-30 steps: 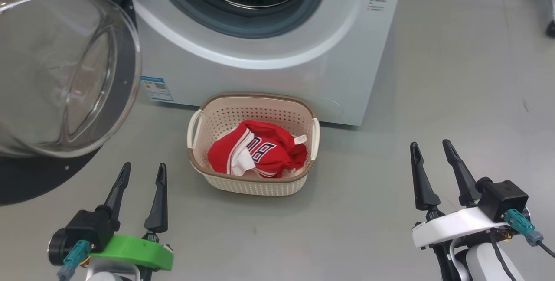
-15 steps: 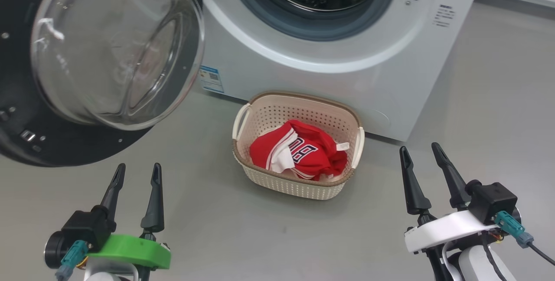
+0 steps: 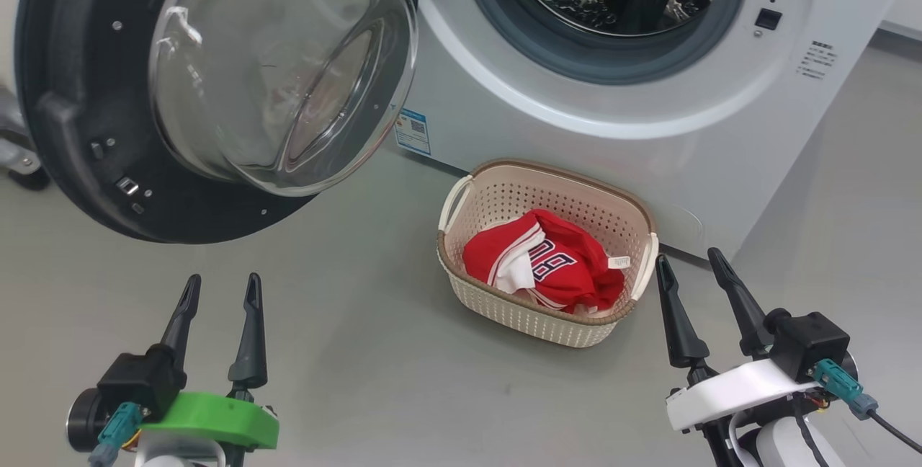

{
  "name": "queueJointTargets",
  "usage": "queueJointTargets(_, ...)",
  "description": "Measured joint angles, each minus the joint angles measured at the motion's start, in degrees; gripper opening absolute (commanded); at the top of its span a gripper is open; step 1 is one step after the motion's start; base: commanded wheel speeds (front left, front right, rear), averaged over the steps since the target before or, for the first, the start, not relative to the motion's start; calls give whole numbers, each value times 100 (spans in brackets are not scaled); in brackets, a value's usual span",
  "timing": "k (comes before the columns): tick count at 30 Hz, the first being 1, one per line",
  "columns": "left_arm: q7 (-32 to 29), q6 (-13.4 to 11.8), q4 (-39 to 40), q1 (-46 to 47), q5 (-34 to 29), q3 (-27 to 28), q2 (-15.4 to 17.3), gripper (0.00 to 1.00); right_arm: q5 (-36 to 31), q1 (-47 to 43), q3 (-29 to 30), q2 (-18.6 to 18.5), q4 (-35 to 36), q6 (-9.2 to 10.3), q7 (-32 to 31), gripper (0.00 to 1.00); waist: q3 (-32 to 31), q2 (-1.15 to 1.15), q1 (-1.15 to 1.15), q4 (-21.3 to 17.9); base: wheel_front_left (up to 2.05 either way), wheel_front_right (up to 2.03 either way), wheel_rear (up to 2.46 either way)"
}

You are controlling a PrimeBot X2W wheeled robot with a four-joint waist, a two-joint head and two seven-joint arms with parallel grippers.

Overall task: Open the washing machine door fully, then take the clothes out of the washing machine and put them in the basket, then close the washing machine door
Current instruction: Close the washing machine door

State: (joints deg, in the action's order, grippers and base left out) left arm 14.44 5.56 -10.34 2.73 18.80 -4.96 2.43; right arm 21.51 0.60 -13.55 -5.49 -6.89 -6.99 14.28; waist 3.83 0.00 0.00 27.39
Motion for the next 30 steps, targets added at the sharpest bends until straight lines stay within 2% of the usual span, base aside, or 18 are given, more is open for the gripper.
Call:
queueJointTargets(8, 0, -32, 52, -147, 0, 127, 0, 100, 0, 1, -157, 8, -36, 0, 0, 100, -35, 0, 0, 209, 0, 0, 0)
queueJointTargets(30, 0, -49, 157, -198, 27, 154, -1, 100, 8, 5, -261, -9, -118, 0, 0, 100, -28, 0, 0, 293, 0, 0, 0)
